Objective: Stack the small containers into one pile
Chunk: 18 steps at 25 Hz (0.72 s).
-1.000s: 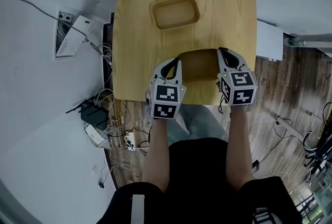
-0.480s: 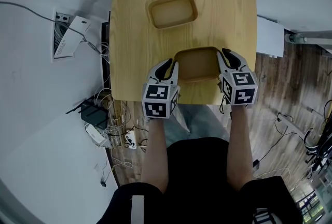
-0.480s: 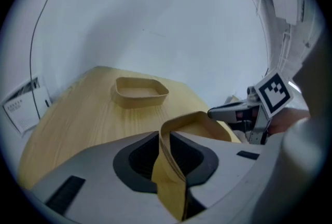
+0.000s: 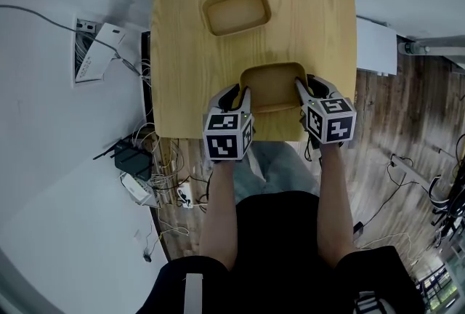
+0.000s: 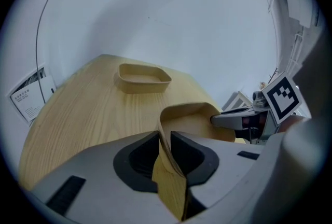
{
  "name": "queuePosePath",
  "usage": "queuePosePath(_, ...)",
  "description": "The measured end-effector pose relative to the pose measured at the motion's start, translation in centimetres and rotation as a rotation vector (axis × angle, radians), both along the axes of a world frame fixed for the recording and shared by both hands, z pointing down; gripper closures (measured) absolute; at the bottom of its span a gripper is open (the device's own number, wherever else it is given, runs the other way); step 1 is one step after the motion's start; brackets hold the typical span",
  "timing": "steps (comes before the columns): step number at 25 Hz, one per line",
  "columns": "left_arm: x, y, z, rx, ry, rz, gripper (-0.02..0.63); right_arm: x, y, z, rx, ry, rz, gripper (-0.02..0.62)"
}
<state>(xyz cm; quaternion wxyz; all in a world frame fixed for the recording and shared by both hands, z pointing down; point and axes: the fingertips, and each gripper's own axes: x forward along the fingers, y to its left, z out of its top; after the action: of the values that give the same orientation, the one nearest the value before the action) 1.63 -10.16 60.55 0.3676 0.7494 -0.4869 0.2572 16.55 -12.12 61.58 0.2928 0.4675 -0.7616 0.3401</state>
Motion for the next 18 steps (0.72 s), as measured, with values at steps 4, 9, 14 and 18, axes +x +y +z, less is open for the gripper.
queuePosePath(4, -0.3, 0.2, -1.3, 0.028, -0.017, -0.02, 0.537, -0.1, -0.1, -1.4, 0.037, -0.013, 0.015, 0.543)
queuePosePath(9, -1.4, 0.2, -4.5, 0.095, -0.034, -0.045, 0.537, -1.2, -0.7, -4.1, 0.097, -0.042, 0.02, 0.554)
queuePosePath(14, -3.0, 0.8, -7.3, 0.151, -0.046, -0.071, 0.537, -2.9, -0.6, -6.6, 0.146, -0.079, 0.006, 0.555)
queuePosePath(18, -4.0, 0.6, -10.0, 0.198, -0.06, -0.085, 0.537, -4.0, -0.9, -9.5, 0.183, -0.127, 0.006, 0.554)
